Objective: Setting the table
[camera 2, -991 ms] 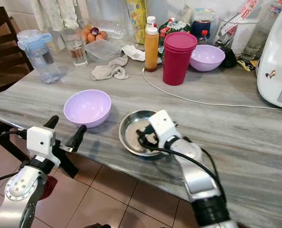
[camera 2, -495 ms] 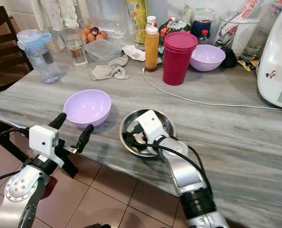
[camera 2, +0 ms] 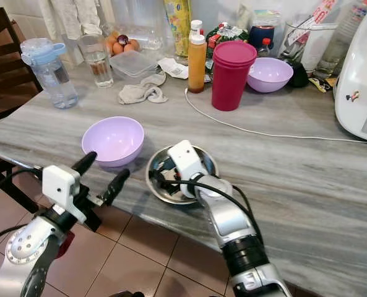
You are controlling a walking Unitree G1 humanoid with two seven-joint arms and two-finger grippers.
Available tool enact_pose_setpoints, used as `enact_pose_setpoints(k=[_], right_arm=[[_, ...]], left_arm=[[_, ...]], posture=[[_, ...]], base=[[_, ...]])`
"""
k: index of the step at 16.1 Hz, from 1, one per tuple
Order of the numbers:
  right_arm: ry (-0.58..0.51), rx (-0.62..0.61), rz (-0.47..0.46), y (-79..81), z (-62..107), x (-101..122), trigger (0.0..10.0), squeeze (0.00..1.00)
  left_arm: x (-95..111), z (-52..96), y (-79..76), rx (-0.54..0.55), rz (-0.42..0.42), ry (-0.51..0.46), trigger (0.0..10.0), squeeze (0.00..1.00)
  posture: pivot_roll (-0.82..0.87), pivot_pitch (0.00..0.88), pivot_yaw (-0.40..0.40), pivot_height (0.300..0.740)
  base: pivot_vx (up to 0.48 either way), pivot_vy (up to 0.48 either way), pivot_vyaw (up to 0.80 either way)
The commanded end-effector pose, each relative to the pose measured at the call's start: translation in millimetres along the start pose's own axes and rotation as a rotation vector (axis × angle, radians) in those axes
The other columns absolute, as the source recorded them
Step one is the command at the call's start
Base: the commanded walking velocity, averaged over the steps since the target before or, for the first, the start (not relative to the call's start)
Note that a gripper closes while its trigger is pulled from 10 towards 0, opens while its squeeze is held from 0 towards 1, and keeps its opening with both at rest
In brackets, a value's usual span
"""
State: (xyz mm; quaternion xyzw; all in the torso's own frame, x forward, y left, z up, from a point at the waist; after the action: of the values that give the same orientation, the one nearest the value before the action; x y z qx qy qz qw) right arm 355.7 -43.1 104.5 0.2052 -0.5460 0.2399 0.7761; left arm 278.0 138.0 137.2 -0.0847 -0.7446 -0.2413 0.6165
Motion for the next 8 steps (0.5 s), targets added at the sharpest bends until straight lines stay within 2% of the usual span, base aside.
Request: enact_pose_setpoints(k=[1, 3, 6, 8], right_arm=[[-0.014, 0.01, -0.001, 3.3, -3.3, 5.0, 10.0, 0.0], [-0.023, 0.014, -0.004, 4.3, -4.7, 6.9, 10.0, 0.0], [-0.061, -0.022, -0.003, -3.3, -1.6, 12.9, 10.0, 0.0], [-0.13, -0.069, -0.002, -15.3, 12.0, 21.9, 10.0, 0.0]], left_arm=[[0.2, 2.4, 0.2, -0.016, -0.008, 0.007, 10.0, 0.0], [0.2, 2.5, 1.1, -0.012, -0.008, 0.009, 10.0, 0.0], [-0.3, 3.6, -2.8, -0.034, 0.009, 0.013, 10.0, 0.0], [0.9, 3.5, -2.9, -0.051, 0.03, 0.002, 10.0, 0.0]], posture=[[-0.12, 0.097, 0.036, 0.74], [-0.11, 0.1, 0.032, 0.74], [-0.12, 0.102, 0.033, 0.74], [-0.12, 0.103, 0.036, 0.74]], base=[[0.0, 0.0, 0.0], [0.0, 0.0, 0.0], [0.0, 0.0, 0.0], [0.0, 0.0, 0.0]])
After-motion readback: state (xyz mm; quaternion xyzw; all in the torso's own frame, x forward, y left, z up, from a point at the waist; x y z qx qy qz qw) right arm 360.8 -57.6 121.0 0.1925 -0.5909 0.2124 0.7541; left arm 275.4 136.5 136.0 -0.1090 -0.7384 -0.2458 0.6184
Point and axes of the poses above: a point about 5 cm out from each wrist's last joint towards the gripper, its own z axis pointing back from the gripper into the wrist, its own x axis along the axis of the wrist's last joint, y = z × x, the point moved 4 cm from there along -z, pointing out of the wrist towards the gripper, and after that the axes turned 10 degrees about -z, right-handed, at the moved point
